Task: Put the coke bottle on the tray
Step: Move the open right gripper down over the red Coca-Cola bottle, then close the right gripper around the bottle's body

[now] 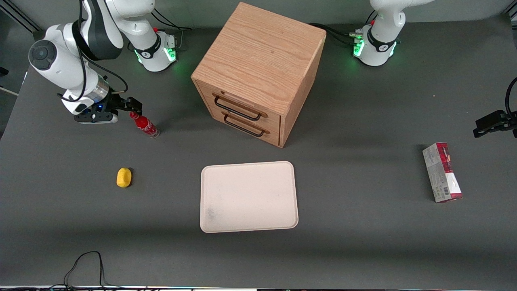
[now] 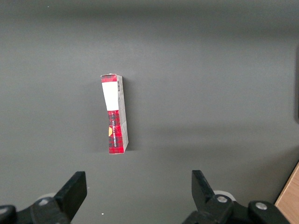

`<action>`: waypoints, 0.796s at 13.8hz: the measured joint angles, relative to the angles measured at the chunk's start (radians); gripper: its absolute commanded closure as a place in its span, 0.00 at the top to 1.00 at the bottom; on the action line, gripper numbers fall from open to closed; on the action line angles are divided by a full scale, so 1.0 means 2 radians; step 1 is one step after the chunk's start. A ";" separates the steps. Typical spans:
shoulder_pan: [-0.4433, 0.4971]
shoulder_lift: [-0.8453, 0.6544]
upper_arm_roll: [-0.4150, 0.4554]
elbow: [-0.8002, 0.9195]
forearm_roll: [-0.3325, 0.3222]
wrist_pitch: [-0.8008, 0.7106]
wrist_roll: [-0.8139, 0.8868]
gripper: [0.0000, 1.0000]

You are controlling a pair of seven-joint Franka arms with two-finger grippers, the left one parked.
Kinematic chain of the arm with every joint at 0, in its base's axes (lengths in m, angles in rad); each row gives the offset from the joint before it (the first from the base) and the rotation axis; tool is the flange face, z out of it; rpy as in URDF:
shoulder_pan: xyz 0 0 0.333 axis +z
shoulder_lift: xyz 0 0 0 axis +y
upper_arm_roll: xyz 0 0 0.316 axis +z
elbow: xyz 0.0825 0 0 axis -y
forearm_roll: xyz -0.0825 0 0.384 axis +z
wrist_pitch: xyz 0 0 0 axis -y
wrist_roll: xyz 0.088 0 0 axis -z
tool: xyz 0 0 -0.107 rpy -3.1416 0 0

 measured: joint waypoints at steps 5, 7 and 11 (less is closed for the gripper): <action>0.000 0.027 0.000 -0.022 0.000 0.053 0.000 0.99; 0.000 0.036 0.000 -0.033 0.000 0.075 0.000 0.98; 0.000 0.043 -0.001 -0.051 0.000 0.099 0.000 0.92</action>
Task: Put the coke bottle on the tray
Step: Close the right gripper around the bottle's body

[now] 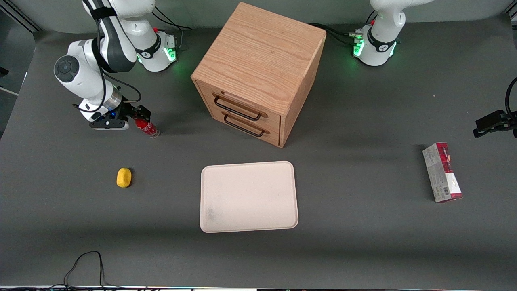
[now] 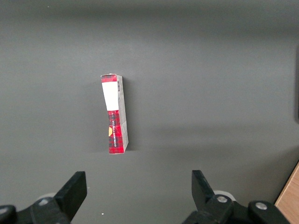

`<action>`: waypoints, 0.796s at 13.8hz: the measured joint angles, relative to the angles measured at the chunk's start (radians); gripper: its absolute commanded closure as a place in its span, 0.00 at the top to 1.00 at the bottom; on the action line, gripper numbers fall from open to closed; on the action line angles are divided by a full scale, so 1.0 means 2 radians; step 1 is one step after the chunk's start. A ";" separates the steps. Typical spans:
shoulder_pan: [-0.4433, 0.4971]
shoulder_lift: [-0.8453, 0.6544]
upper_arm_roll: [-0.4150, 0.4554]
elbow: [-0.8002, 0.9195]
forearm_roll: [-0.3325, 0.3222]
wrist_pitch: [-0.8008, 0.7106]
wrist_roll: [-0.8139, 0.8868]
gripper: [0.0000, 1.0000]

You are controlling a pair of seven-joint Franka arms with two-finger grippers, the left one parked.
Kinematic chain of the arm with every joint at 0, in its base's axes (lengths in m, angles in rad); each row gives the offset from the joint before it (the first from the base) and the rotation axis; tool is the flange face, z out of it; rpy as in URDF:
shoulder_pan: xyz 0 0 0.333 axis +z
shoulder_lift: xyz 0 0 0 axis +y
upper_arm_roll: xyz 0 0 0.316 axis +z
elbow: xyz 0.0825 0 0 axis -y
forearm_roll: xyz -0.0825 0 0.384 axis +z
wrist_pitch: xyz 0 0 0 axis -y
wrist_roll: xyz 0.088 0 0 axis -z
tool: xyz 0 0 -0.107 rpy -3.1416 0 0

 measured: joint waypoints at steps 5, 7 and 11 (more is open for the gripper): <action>0.000 0.000 -0.002 -0.004 0.000 0.003 0.000 0.74; 0.000 -0.001 -0.003 -0.004 0.000 0.003 0.000 0.55; 0.000 -0.003 -0.003 -0.004 0.000 0.002 0.000 0.00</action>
